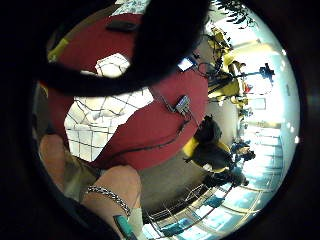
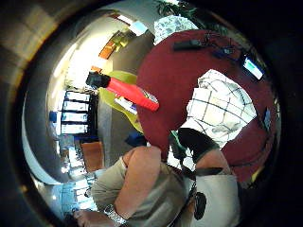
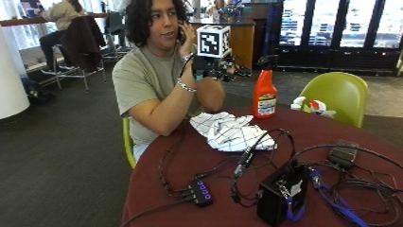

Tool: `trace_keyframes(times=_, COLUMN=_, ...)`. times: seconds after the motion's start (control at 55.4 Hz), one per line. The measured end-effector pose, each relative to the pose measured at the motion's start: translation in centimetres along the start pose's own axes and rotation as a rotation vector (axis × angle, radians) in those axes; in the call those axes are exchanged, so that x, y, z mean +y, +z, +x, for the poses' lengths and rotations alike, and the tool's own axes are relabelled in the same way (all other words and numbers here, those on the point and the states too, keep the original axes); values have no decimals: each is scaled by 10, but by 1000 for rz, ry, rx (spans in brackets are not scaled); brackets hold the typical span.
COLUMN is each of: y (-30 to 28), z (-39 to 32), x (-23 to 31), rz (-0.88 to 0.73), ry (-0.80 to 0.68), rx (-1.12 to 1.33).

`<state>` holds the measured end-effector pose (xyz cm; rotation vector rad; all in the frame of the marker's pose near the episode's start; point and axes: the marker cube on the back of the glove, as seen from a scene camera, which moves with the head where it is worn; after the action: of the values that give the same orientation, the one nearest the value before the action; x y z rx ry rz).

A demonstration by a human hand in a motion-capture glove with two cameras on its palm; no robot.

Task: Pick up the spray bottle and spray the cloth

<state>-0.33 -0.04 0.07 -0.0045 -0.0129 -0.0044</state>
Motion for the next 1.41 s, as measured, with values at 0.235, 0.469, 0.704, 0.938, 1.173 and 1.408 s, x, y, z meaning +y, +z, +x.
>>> trace_keyframes(times=0.235, y=10, z=-13, x=-5, rz=-60, ry=-44, rx=10)
trace_keyframes(times=0.469, y=16, z=-23, x=-9, rz=-86, ry=-73, rx=29)
trace_keyframes(times=0.704, y=18, z=-19, x=-12, rz=-85, ry=-51, rx=55)
trace_keyframes(times=0.938, y=20, z=-22, x=-13, rz=-91, ry=-54, rx=46)
trace_keyframes(times=1.173, y=21, z=-26, x=-13, rz=-103, ry=-70, rx=44)
trace_keyframes(times=1.408, y=23, z=-19, x=-14, rz=-104, ry=-121, rx=107)
